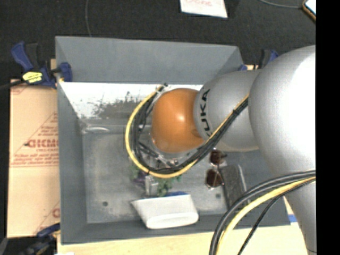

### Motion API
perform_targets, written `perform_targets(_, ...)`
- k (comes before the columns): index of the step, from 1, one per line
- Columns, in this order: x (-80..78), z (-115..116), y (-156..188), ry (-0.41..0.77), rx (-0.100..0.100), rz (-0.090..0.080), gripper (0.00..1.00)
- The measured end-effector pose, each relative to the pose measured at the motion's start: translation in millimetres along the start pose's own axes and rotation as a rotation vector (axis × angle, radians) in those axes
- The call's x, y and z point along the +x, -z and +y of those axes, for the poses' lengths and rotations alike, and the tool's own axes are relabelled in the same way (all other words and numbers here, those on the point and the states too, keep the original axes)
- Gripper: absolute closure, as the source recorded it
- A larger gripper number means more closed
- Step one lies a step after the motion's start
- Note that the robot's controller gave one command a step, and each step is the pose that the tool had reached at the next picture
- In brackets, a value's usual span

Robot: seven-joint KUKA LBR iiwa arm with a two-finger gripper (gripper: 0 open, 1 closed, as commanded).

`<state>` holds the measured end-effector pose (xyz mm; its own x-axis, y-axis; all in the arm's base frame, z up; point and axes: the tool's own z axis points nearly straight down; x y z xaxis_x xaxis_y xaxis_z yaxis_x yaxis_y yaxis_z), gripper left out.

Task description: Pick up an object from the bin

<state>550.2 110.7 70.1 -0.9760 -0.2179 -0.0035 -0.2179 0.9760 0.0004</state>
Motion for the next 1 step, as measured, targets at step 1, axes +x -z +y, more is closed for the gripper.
perform_targets(1,2.0,-3.9,-1.4,0.262,-0.001,-0.01,0.0)
